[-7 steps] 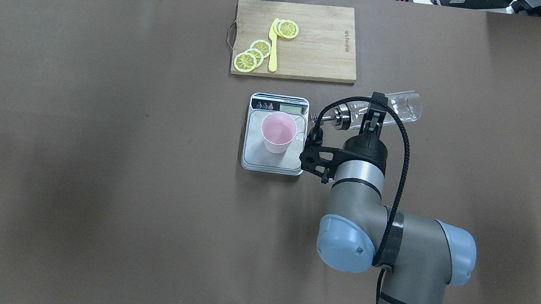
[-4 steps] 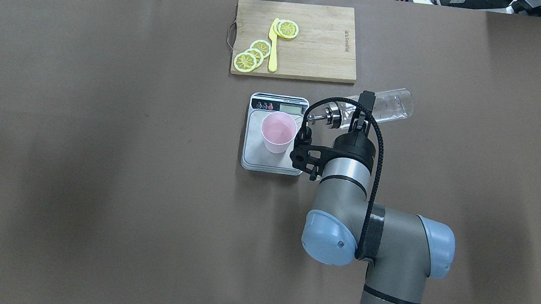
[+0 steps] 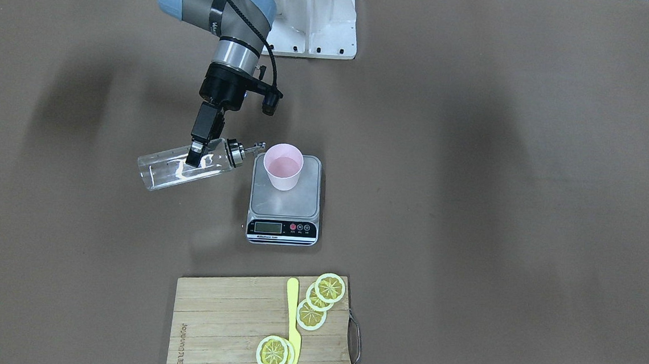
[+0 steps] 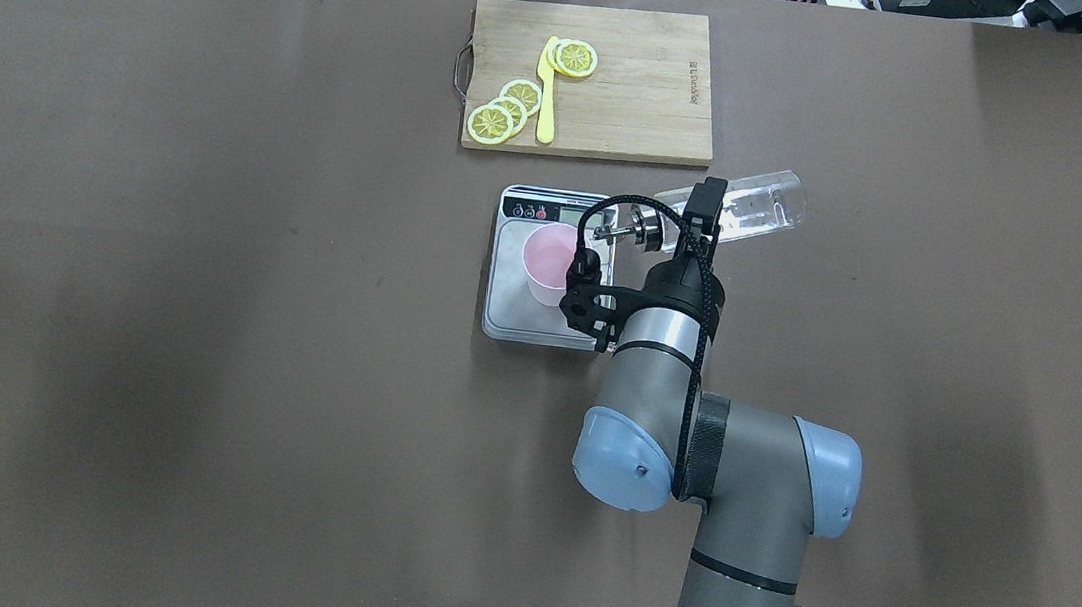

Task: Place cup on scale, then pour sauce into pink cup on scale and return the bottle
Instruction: 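Tilt the sauce bottle with the right gripper to pour into the cup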

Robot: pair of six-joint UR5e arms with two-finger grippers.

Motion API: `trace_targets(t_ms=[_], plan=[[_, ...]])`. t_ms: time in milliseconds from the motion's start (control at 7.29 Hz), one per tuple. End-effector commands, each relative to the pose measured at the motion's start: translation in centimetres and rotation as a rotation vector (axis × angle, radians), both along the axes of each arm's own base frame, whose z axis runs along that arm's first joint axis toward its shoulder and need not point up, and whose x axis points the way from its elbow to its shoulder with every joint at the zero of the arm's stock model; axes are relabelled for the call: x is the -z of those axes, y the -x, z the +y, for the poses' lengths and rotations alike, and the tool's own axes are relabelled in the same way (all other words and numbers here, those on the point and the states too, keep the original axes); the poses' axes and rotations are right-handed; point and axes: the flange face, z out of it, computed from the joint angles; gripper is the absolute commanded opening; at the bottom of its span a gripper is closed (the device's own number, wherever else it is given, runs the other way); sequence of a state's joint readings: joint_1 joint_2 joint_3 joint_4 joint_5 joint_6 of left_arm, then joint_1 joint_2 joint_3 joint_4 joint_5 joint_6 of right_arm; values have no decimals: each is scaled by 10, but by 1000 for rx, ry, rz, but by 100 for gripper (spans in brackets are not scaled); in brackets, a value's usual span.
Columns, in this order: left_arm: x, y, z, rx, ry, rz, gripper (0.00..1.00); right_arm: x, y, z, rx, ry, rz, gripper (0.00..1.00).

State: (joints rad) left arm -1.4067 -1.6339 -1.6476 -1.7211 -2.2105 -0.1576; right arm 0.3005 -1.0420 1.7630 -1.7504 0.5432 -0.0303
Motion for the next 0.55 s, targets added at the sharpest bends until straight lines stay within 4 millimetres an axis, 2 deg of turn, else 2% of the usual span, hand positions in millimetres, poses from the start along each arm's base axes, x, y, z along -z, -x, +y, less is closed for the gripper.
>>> trace_targets(t_ms=[0, 137, 411], plan=[[-1, 0, 1, 0, 2, 0, 98, -6, 7, -4, -10, -12, 32, 0], [-1, 0, 1, 0, 2, 0, 98, 1, 15, -7, -8, -25, 60, 0], [-5, 0, 1, 0, 8, -1, 98, 4, 17, -8, 11, -37, 120, 0]])
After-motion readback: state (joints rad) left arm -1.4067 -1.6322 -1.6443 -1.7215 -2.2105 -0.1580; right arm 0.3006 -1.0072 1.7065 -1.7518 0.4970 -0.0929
